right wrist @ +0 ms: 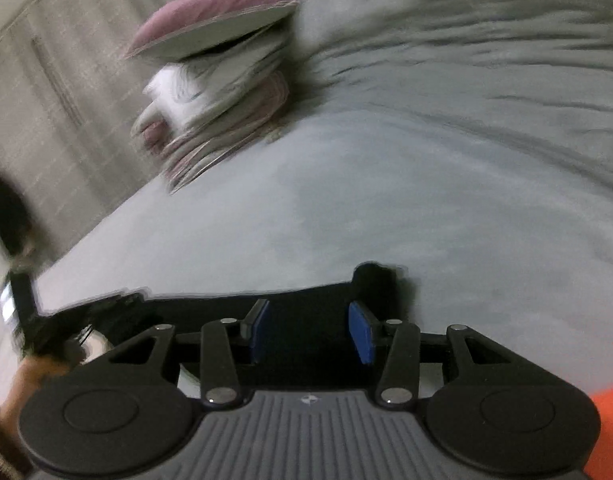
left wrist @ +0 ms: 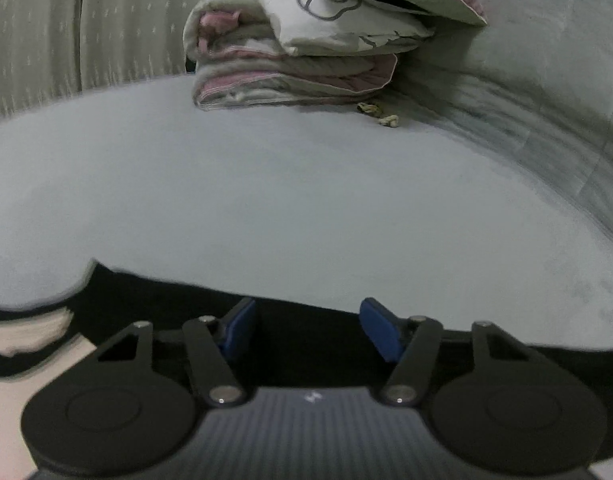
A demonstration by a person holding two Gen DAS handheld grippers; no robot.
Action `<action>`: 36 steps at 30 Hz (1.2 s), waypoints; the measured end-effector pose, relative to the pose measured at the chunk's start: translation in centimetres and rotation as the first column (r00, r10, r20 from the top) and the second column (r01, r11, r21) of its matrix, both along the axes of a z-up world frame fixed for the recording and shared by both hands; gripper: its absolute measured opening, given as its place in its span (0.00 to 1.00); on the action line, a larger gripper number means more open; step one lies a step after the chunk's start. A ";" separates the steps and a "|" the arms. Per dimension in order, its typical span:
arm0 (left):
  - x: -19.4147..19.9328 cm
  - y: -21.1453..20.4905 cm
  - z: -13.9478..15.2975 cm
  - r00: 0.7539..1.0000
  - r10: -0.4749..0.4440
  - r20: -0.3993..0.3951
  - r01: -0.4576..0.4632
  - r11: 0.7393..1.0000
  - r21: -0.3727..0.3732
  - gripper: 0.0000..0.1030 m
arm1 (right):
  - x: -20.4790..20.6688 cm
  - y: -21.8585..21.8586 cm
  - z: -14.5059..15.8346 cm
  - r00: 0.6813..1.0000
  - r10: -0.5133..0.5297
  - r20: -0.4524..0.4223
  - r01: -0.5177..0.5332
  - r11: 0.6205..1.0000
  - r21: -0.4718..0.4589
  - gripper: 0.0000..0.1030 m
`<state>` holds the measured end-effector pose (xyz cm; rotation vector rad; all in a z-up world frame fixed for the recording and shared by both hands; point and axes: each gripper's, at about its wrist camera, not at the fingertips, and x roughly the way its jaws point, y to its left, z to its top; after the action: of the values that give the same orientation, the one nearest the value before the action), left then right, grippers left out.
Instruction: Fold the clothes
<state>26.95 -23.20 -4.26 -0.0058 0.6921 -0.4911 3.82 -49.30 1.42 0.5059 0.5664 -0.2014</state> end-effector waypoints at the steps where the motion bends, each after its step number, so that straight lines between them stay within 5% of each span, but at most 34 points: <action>1: 0.0 0.3 -0.4 1.000 0.000 0.001 0.000 1.000 -0.020 0.57 | 0.0 0.1 -0.2 1.000 -0.017 -0.016 0.017 1.000 -0.027 0.43; 7: -0.3 2.0 -0.8 0.999 -0.045 0.025 0.047 0.997 -0.066 0.62 | 0.1 0.7 -1.5 0.986 -0.127 -0.104 0.106 0.976 -0.190 0.34; 12: 0.6 4.4 0.4 0.999 0.015 0.035 -0.013 0.999 -0.033 0.66 | -4.3 -0.9 -0.1 0.908 -0.401 -0.125 0.346 0.883 -0.318 0.36; 15: 1.6 7.1 1.2 0.995 0.087 0.048 -0.085 0.996 -0.038 0.69 | -4.7 -0.8 1.1 0.918 -0.378 -0.118 0.336 0.901 -0.274 0.38; 21: 3.5 10.9 0.7 0.958 0.257 0.125 -0.269 0.960 0.084 0.69 | -0.7 -0.9 0.5 0.912 -0.370 -0.179 0.299 0.896 -0.328 0.43; 28: 5.5 11.3 0.7 0.967 0.234 0.098 -0.244 0.964 0.102 0.68 | 1.7 -1.6 -1.7 0.898 -0.380 -0.221 0.259 0.864 -0.431 0.43; 30: 5.9 10.6 0.0 0.979 0.188 0.083 -0.198 0.971 0.134 0.59 | 2.0 -2.2 -1.8 0.903 -0.371 -0.218 0.255 0.870 -0.422 0.40; 31: 6.1 10.2 -0.3 0.982 0.170 0.077 -0.179 0.974 0.140 0.50 | 2.1 -2.4 -1.8 0.907 -0.362 -0.217 0.249 0.874 -0.418 0.26; 32: 6.1 10.0 -0.3 0.986 0.147 0.076 -0.156 0.977 0.142 0.30 | 2.3 -2.3 -1.8 0.916 -0.338 -0.217 0.227 0.881 -0.416 0.17; 36: 5.7 9.1 0.5 0.984 0.116 0.137 -0.140 0.972 0.186 0.16 | 2.8 -1.8 -0.6 0.927 -0.326 -0.187 0.210 0.862 -0.462 0.10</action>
<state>32.61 -14.15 -3.77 0.1627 0.6100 -0.2950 6.58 -51.12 0.81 0.1162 0.6814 -0.6588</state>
